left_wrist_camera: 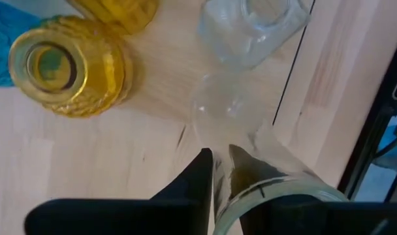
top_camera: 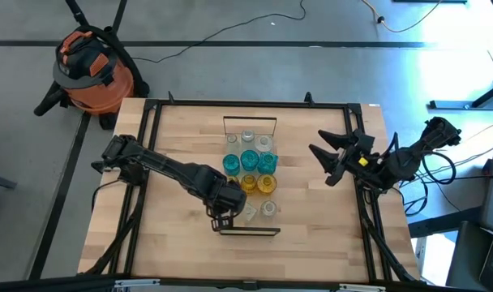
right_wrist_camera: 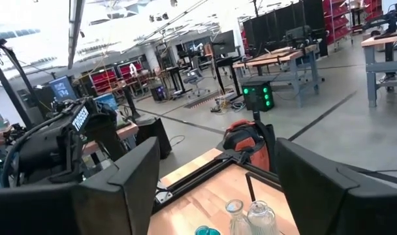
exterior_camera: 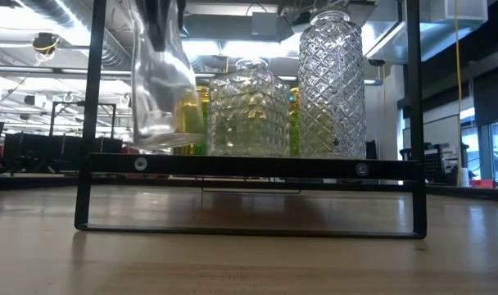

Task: Sort vases onto shelf
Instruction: Put the transparent vase on the shelf aligned with the other bottom transparent vase

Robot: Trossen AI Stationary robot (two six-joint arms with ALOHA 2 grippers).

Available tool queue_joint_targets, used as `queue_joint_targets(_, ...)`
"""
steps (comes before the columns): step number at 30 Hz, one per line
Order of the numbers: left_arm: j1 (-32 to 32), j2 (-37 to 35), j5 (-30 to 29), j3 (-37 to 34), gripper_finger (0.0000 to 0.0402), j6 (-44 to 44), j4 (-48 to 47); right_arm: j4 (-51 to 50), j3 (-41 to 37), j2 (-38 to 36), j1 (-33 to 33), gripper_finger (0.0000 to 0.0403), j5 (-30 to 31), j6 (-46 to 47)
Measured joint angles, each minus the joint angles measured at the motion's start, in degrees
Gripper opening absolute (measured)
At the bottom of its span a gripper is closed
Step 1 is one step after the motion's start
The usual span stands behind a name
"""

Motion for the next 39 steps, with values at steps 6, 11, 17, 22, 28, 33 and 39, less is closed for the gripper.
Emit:
queue_joint_targets(6,0.0,0.0,0.0,0.0,0.005,0.1,2.9,-1.0,0.0,0.0,0.1,0.0261,-0.8,0.1)
queue_joint_targets(11,0.0,0.0,-0.1,0.0,0.0051,0.8,2.9,-1.0,0.0,0.0,0.1,0.0261,-2.1,0.1)
queue_joint_targets(17,0.0,0.0,-0.8,0.0,0.0067,0.8,2.7,-1.0,0.0,0.0,0.1,0.0261,-3.0,0.2)
queue_joint_targets(22,0.0,0.0,-1.7,0.0,0.01,0.3,2.5,-1.0,0.0,0.0,0.1,0.0261,-3.0,0.2)
queue_joint_targets(28,0.0,0.0,-1.8,0.0,0.0127,-0.2,2.4,-1.0,0.0,0.0,0.1,0.0261,-3.0,0.1)
queue_joint_targets(33,0.0,0.0,-1.7,0.0,0.0131,-0.3,2.4,-1.0,0.0,0.0,0.1,0.0261,-3.0,0.1)
queue_joint_targets(39,0.1,-0.6,-1.3,0.0,0.0131,1.2,7.3,-1.0,0.0,0.0,0.1,0.0261,-3.0,0.1)
